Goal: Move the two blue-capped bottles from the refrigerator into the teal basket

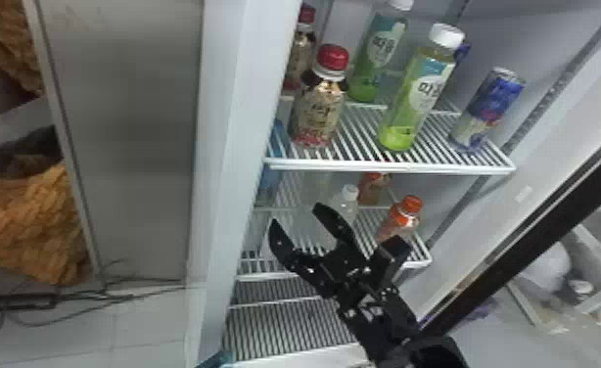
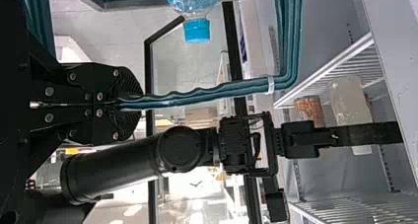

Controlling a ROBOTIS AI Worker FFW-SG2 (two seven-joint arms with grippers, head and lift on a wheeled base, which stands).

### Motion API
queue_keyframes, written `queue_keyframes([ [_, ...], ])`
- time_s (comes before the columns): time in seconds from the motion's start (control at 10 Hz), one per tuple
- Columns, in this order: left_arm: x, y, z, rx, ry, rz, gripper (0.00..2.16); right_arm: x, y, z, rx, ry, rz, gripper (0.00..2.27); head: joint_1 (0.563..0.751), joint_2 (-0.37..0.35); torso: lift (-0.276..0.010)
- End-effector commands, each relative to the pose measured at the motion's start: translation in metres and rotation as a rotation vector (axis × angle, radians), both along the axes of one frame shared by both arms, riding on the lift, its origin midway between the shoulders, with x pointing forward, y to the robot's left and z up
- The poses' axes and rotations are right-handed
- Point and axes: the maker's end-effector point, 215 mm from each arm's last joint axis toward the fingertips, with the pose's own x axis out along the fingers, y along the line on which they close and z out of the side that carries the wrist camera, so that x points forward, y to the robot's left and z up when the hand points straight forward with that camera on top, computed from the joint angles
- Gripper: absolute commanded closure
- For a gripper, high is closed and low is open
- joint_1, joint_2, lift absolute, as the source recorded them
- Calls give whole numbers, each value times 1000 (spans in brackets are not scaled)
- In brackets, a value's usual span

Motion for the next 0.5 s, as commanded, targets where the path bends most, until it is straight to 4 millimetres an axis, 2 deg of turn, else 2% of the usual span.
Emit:
queue_keyframes([
  [0.0,0,0,0,0,0,-1,1157,8,0,0,-12,-10,-6,140,695,-350,-167],
  [0.4,0,-1,0,-1,0,-1,1157,29,1,-10,-4,-9,-34,116,695,-350,-167],
])
